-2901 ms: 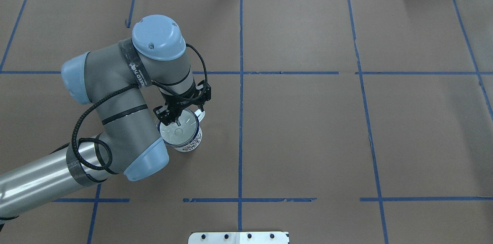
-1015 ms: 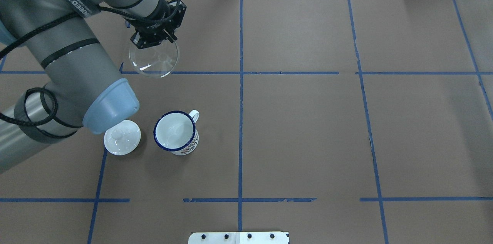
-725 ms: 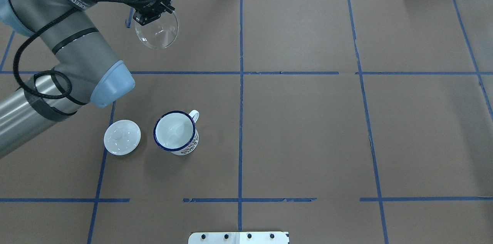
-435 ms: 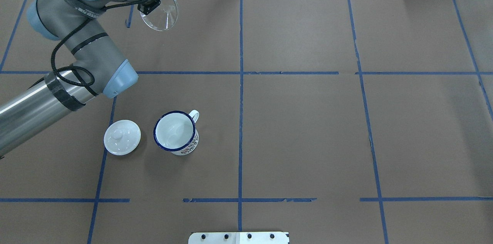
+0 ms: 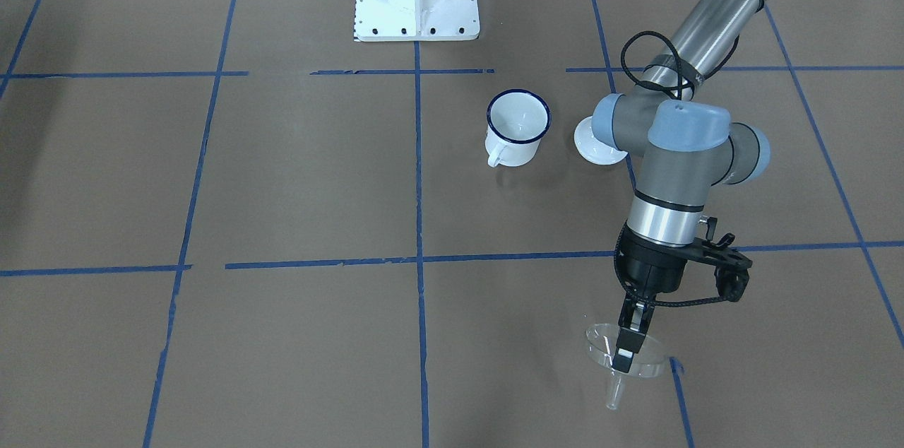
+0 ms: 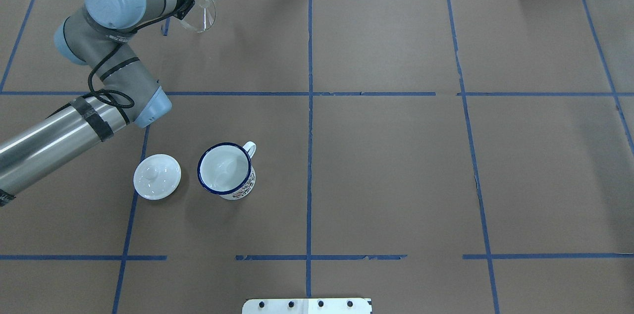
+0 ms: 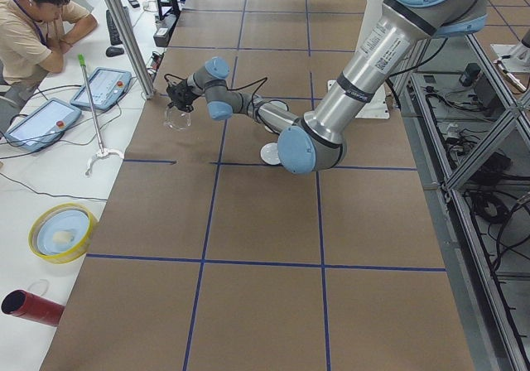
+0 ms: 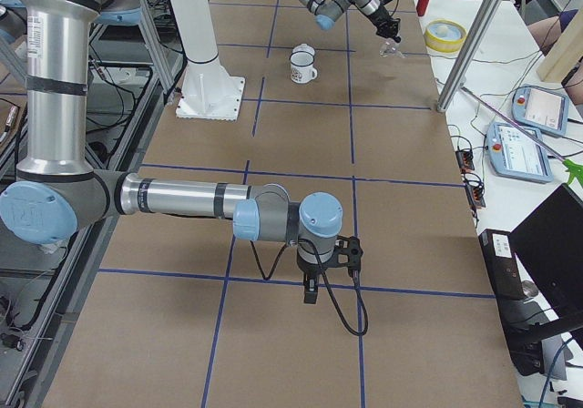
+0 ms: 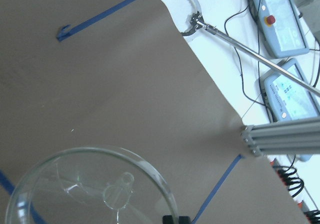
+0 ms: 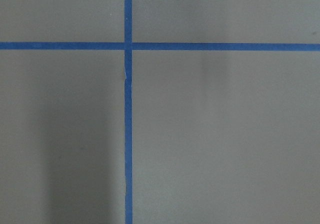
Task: Remove funnel from cup
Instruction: 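Carry the funnel farther from the robot and release it on the table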
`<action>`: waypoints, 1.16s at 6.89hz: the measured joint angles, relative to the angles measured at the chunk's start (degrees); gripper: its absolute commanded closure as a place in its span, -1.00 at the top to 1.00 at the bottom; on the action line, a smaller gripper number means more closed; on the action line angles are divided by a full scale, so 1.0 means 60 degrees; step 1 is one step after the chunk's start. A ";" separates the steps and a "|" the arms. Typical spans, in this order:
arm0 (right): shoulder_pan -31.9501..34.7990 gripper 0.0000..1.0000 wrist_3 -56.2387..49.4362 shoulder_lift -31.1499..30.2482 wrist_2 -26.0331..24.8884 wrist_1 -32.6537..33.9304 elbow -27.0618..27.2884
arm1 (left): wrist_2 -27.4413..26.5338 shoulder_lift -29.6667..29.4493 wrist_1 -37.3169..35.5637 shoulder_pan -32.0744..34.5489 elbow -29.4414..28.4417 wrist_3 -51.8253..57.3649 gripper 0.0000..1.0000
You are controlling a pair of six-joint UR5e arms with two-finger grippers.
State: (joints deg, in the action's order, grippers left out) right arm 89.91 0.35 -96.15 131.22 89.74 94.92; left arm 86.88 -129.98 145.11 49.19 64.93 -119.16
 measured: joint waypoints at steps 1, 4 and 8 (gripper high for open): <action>0.0000 1.00 0.0000 0.0000 0.0000 0.0000 0.0000 | -0.0030 -0.0019 0.0264 -0.0132 -0.0254 -0.0068 -0.64; 0.0000 1.00 0.0000 0.0000 0.0000 0.0000 0.0000 | -0.0020 -0.0004 0.0587 -0.0367 -0.0415 -0.0047 0.76; 0.0000 1.00 0.0000 0.0000 0.0000 0.0000 0.0000 | 0.2092 0.1450 -0.2042 -0.0097 0.3130 0.1496 0.74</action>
State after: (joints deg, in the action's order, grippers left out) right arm 89.91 0.35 -96.15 131.22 89.74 94.92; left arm 99.44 -121.28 132.86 48.61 83.71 -110.18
